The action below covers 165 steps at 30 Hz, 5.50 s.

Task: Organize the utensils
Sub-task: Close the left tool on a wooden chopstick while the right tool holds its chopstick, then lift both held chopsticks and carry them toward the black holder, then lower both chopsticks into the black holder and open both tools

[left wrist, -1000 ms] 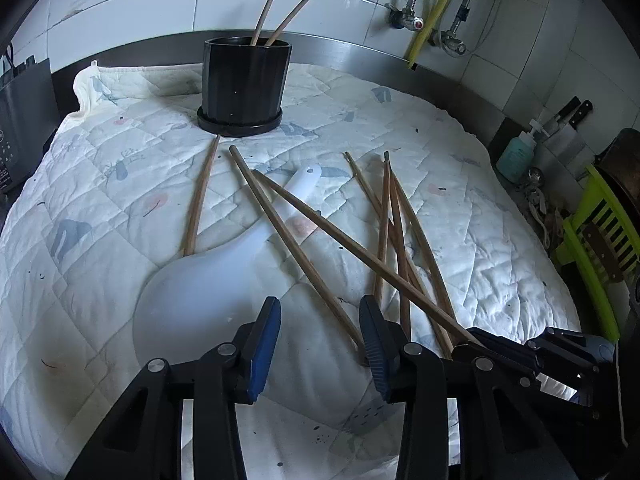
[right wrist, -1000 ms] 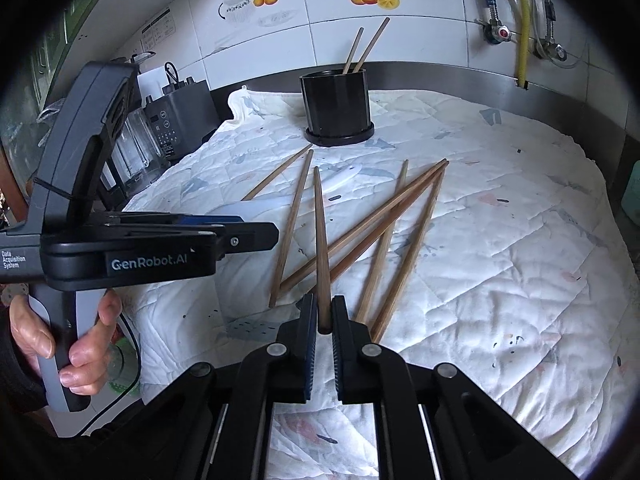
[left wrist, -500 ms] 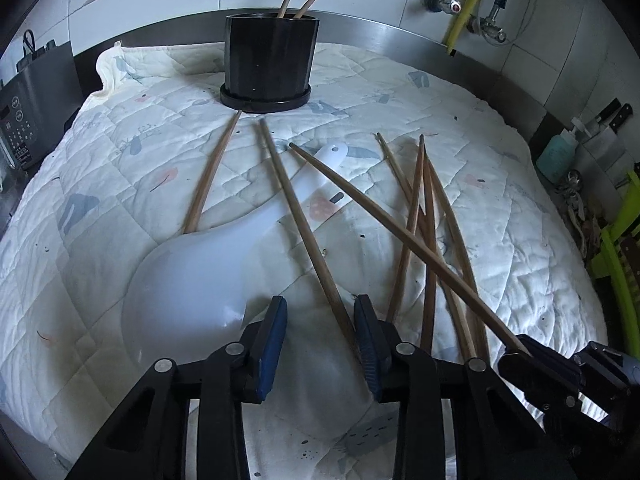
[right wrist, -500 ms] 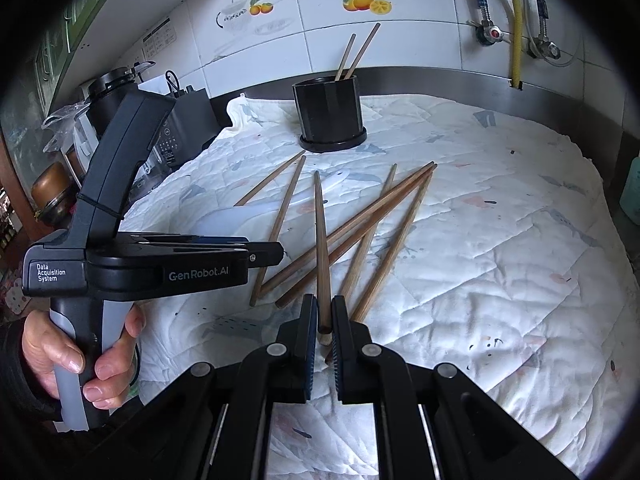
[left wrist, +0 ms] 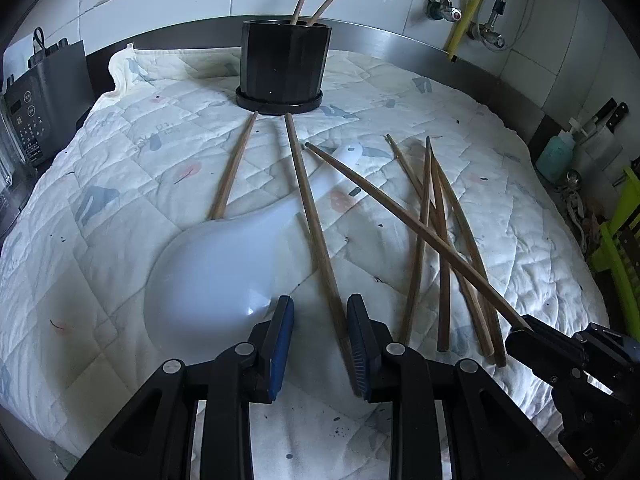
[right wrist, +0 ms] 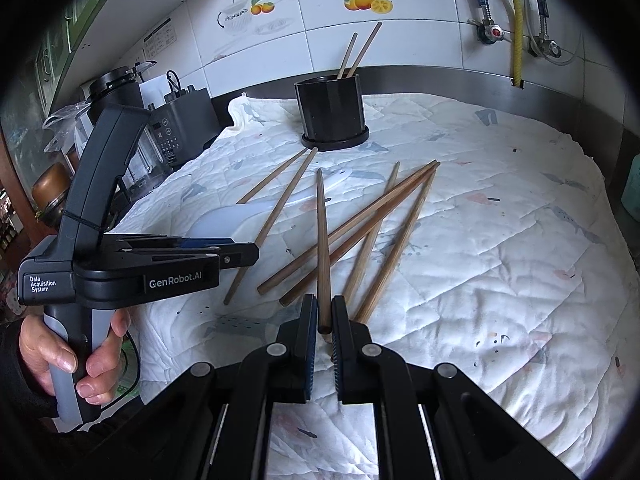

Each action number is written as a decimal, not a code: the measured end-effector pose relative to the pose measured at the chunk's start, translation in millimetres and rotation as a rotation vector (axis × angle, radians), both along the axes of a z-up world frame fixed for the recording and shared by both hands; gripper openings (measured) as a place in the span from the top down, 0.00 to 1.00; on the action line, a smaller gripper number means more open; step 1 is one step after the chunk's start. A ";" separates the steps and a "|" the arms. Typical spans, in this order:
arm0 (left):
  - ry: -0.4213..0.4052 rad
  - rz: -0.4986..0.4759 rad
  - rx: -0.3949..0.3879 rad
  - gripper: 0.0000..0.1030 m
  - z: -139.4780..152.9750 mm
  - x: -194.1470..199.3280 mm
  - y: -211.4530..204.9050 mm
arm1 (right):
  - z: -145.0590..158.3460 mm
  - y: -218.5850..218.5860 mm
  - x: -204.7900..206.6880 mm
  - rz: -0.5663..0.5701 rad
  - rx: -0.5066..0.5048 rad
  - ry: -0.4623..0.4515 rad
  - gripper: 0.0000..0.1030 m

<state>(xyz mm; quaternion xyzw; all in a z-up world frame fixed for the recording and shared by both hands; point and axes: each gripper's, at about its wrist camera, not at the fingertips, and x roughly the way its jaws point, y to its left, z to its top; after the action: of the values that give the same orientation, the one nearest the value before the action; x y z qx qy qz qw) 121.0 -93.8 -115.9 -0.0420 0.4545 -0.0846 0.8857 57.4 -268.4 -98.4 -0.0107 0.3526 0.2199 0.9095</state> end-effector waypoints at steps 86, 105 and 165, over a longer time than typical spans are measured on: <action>-0.207 -0.088 0.098 0.95 35.7 -24.9 8.6 | 33.6 -0.1 -0.4 -0.030 0.016 -0.094 0.91; -0.342 -0.096 0.035 0.95 109.9 12.5 39.9 | 79.9 12.0 22.9 -0.032 0.041 -0.196 0.91; -0.606 -0.053 0.063 0.95 304.3 181.2 76.6 | 241.5 64.8 148.8 0.020 -0.023 -0.449 0.91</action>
<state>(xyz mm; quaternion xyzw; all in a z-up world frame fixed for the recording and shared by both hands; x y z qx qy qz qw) 302.3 -17.2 188.4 0.0246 0.1729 -0.1021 0.9793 206.2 -203.6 143.2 -0.0734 0.1438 0.2169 0.9627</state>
